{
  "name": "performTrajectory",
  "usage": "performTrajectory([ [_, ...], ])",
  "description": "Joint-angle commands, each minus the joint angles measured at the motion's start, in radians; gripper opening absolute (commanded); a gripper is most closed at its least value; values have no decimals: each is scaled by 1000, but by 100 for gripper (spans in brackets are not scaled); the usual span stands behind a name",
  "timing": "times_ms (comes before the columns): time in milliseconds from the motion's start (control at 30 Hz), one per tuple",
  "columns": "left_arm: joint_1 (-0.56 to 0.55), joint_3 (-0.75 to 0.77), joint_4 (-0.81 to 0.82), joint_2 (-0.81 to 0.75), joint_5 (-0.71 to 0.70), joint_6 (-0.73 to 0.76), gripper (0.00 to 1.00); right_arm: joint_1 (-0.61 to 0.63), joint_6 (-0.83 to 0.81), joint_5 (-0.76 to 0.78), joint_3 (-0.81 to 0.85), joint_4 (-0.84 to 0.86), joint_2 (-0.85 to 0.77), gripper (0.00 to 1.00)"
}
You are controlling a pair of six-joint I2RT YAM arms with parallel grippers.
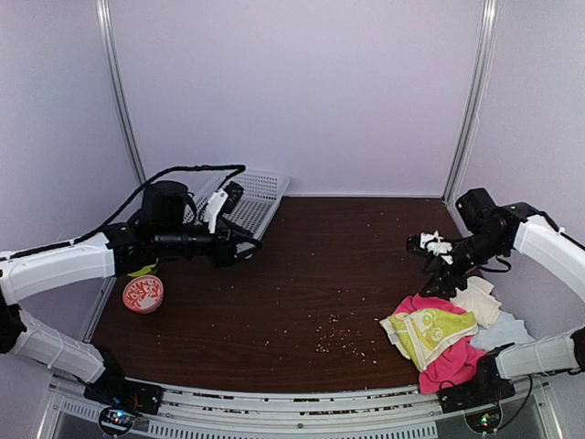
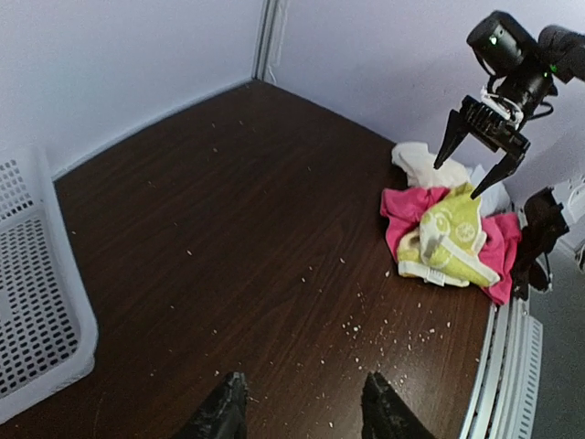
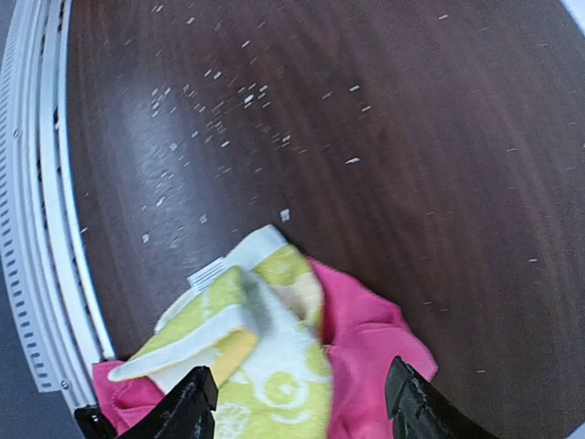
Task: Roll the towels
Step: Pick up the towel from the towel pile.
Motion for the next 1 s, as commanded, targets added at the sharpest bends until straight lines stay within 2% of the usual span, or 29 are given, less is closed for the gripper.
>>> performTrajectory([
  [0, -133, 68, -111, 134, -62, 44, 41, 139, -15, 168, -104, -31, -21, 62],
  [133, -221, 49, -56, 200, -102, 8, 40, 192, 12, 233, -149, -6, 22, 59],
  [200, -243, 22, 9, 214, -97, -33, 43, 203, 26, 211, -157, 4, 38, 62],
  [367, -267, -16, 97, 249, -92, -81, 46, 242, 58, 186, -179, 63, 74, 68],
  [633, -271, -22, 106, 257, -126, -82, 45, 275, 107, 183, -188, 172, 200, 63],
  [700, -271, -21, 101, 256, -134, -81, 45, 284, 117, 186, -181, 180, 225, 51],
  [800, -272, -22, 95, 250, -158, -76, 45, 301, 129, 166, -118, 138, 238, 20],
  [867, -271, -26, 94, 241, -183, -73, 45, 303, 129, 104, -38, 79, 220, 5],
  [900, -271, -29, 93, 232, -204, -71, 45, 304, 129, 72, 12, 51, 206, 0],
  [967, -271, -33, 92, 211, -260, -71, 44, 306, 153, 7, 117, 22, 176, 0],
])
